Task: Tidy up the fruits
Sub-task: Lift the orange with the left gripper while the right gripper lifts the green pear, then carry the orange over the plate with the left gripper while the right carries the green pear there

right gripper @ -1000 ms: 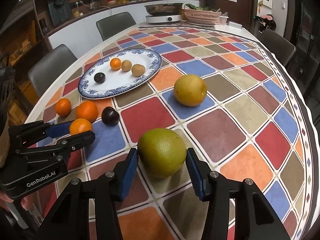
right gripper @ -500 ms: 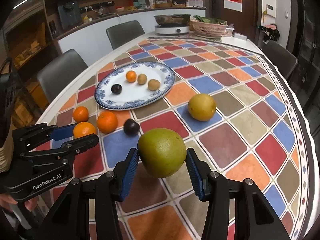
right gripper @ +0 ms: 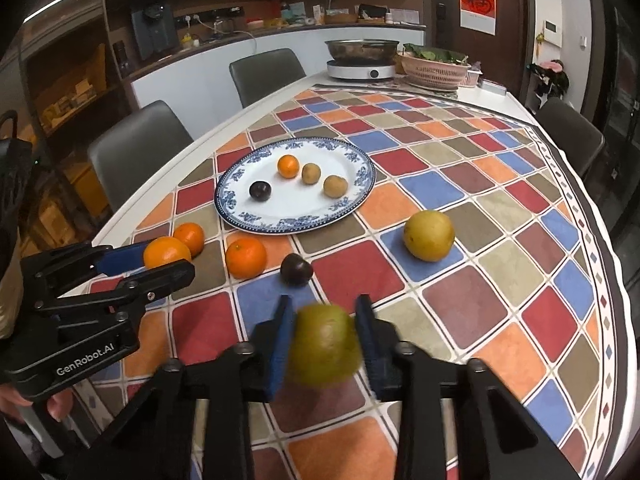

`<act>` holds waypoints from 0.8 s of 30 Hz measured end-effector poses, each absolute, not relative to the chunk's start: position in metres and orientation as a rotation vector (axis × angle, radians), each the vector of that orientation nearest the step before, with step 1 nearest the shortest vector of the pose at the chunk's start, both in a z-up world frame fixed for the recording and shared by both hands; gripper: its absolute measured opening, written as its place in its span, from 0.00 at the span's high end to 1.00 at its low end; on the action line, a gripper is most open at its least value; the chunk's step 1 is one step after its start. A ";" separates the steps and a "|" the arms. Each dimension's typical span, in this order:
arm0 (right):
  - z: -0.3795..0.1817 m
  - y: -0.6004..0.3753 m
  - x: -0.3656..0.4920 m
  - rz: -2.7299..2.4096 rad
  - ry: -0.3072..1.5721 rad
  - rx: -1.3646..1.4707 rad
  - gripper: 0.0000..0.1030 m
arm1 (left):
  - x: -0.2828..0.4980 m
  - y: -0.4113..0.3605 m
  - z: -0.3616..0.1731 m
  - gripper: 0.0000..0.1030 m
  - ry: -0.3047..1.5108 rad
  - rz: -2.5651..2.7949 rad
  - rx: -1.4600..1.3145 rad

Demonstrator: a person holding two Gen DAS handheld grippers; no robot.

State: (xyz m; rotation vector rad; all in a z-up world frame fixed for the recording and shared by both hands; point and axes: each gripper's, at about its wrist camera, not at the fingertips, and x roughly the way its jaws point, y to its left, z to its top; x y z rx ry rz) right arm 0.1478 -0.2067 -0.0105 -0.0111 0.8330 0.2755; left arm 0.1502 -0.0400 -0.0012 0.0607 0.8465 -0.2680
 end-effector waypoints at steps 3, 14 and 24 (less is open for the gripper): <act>-0.006 -0.206 0.148 0.270 0.818 -0.025 0.96 | 0.149 -0.039 -0.004 0.63 0.854 -0.269 0.053; -0.022 -0.206 0.136 0.259 0.832 -0.068 0.39 | 0.142 -0.048 -0.023 0.63 0.897 -0.301 0.070; -0.057 -0.198 0.151 0.296 0.957 -0.055 0.39 | 0.145 -0.038 -0.036 0.63 0.934 -0.277 0.052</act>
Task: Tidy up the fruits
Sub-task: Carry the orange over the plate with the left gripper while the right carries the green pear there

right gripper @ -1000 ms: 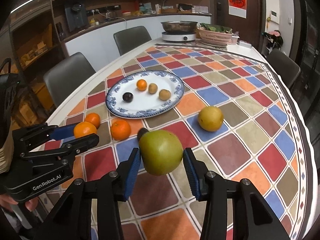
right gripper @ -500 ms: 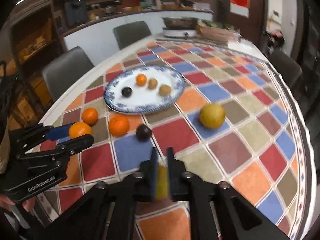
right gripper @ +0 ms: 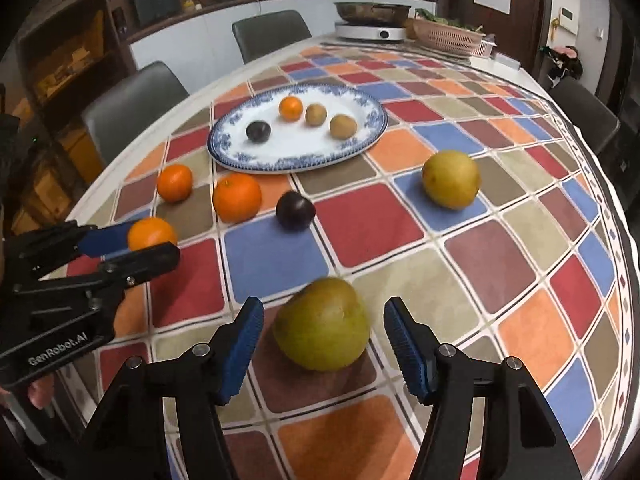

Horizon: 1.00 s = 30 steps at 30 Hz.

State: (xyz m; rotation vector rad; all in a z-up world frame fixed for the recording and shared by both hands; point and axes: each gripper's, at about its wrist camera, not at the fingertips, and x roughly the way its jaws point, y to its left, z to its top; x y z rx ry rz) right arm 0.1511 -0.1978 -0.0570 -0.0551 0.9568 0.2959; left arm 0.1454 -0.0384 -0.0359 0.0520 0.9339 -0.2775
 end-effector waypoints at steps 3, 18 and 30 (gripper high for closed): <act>-0.061 -0.198 0.150 0.307 0.969 -0.047 0.39 | 0.146 -0.039 -0.039 0.63 0.941 -0.281 0.053; -0.062 -0.199 0.152 0.303 0.952 -0.027 0.50 | 0.147 -0.039 -0.040 0.63 0.940 -0.280 0.052; -0.020 -0.190 0.159 0.335 0.822 -0.043 0.50 | 0.159 -0.029 -0.006 0.63 0.847 -0.277 0.063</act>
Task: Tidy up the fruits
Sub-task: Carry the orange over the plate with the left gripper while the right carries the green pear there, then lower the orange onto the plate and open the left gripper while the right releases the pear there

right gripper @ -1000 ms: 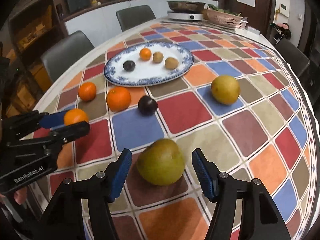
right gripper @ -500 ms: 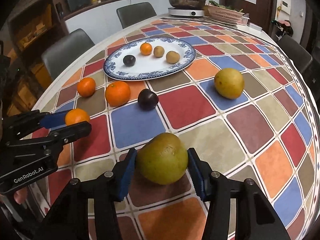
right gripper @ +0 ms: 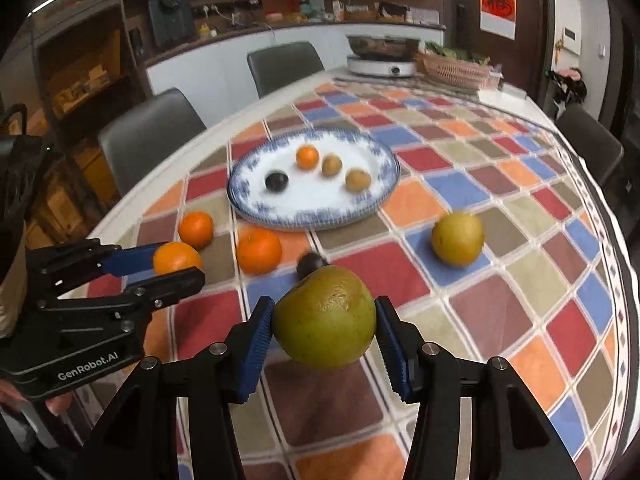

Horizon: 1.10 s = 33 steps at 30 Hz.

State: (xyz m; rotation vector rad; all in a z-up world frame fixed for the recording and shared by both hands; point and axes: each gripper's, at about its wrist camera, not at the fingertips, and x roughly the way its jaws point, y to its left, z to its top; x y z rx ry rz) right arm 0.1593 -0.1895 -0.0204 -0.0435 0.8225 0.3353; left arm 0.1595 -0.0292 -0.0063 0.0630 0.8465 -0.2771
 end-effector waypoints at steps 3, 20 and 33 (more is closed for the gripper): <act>-0.008 -0.186 0.169 0.347 0.784 -0.046 0.50 | 0.168 -0.025 0.004 0.63 0.818 -0.268 0.069; -0.009 -0.154 0.257 0.405 0.821 -0.126 0.50 | 0.257 -0.004 0.000 0.63 0.829 -0.287 0.125; -0.041 -0.149 0.307 0.367 0.922 -0.124 0.50 | 0.329 -0.011 -0.035 0.63 0.966 -0.256 0.178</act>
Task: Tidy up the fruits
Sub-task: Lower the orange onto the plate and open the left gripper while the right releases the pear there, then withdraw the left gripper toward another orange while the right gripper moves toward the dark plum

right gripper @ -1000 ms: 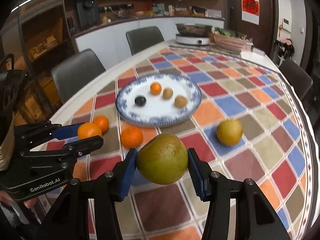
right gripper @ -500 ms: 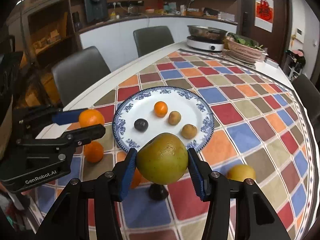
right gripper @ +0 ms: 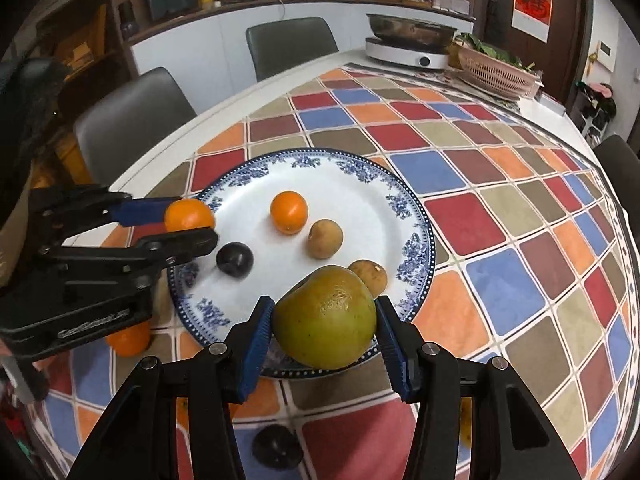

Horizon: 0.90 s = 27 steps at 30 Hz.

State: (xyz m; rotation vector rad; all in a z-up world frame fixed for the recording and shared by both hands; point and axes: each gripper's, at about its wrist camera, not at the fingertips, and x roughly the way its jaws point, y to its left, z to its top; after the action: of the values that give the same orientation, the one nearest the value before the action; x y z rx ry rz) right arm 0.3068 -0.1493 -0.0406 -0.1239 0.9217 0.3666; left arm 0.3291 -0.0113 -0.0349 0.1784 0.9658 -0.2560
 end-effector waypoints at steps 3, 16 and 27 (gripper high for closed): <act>-0.043 -0.147 0.310 0.360 0.931 -0.125 0.50 | 0.335 -0.012 -0.040 0.63 0.977 -0.258 0.180; -0.037 -0.155 0.304 0.312 0.906 -0.114 0.48 | 0.311 -0.006 -0.019 0.41 0.893 -0.208 0.229; 0.008 -0.165 0.248 0.271 0.750 -0.128 0.39 | 0.236 0.001 0.020 0.35 0.803 -0.193 0.170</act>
State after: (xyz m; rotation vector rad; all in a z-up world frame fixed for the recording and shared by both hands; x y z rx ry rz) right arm 0.2480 -0.1650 0.0084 -0.1282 0.7496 0.2712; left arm 0.2364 0.0014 0.0205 0.1703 0.8029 -0.1933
